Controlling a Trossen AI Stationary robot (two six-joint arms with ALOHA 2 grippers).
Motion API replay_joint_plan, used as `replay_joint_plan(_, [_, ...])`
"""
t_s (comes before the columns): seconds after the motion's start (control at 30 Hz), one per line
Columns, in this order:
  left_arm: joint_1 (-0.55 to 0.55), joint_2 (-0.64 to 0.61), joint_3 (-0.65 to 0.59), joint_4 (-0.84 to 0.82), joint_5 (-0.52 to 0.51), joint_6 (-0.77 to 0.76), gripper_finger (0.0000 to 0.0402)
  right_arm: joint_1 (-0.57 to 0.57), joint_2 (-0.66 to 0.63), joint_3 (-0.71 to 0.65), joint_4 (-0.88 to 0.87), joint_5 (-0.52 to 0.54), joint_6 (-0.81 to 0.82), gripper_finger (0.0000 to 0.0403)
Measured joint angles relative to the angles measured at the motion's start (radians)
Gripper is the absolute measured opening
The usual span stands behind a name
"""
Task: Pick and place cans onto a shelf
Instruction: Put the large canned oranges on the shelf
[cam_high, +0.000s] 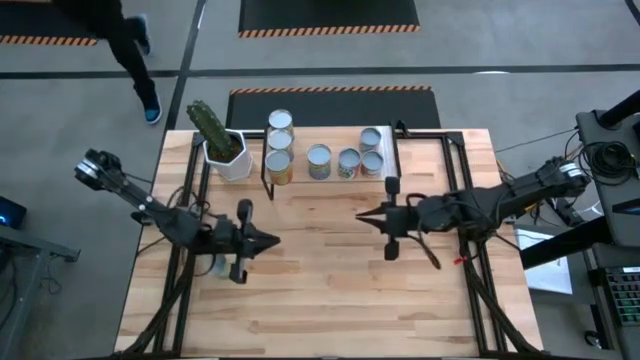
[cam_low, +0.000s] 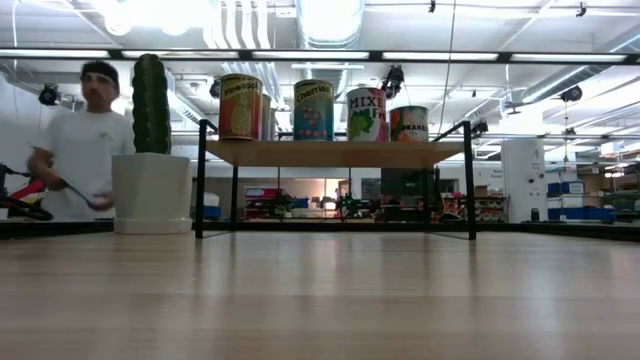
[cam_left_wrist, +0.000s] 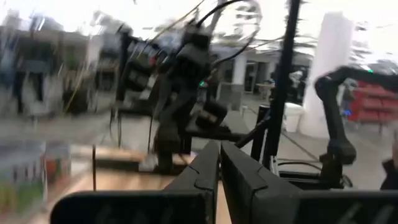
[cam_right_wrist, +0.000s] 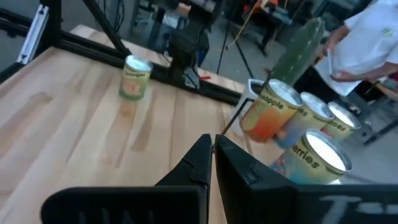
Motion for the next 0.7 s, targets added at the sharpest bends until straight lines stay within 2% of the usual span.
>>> replay_joint_plan(0.07, [0.0,0.023,0.028,-0.051,-0.045,-0.12,0.0,-0.001,-0.026,-0.032,0.031,-0.002,-0.013,0.0011])
replay_joint_plan(0.13, [0.0,0.035,0.079,-0.185,-0.079,-0.264,0.0,-0.004,-0.044,-0.052,0.033,-0.002,-0.017,0.0011])
replay_joint_plan(0.2, [0.0,0.054,0.157,-0.4,-0.083,-0.448,0.0,-0.004,-0.06,-0.063,0.037,-0.004,-0.035,0.0011])
replay_joint_plan(0.27, [0.0,0.086,0.257,-0.683,-0.074,-0.679,0.0,-0.004,-0.071,-0.068,0.057,-0.005,-0.066,0.0011])
replay_joint_plan(0.37, [-0.006,0.171,0.429,-1.14,0.005,-1.06,0.0,-0.004,-0.082,-0.067,0.082,-0.005,-0.113,0.0011])
replay_joint_plan(0.47, [-0.041,0.288,0.572,-1.536,0.102,-1.344,0.0,-0.004,-0.088,-0.065,0.067,-0.005,-0.12,0.0011])
replay_joint_plan(0.53, [-0.069,0.364,0.646,-1.72,0.162,-1.504,0.0,-0.004,-0.091,-0.065,0.047,-0.005,-0.123,0.0011])
replay_joint_plan(0.6, [-0.082,0.428,0.708,-1.866,0.263,-1.634,0.0,-0.004,-0.091,-0.066,0.042,-0.005,-0.136,0.0011])
replay_joint_plan(0.7, [-0.108,0.505,0.775,-1.989,0.395,-1.743,0.0,-0.004,-0.091,-0.066,0.042,-0.005,-0.141,0.0011])
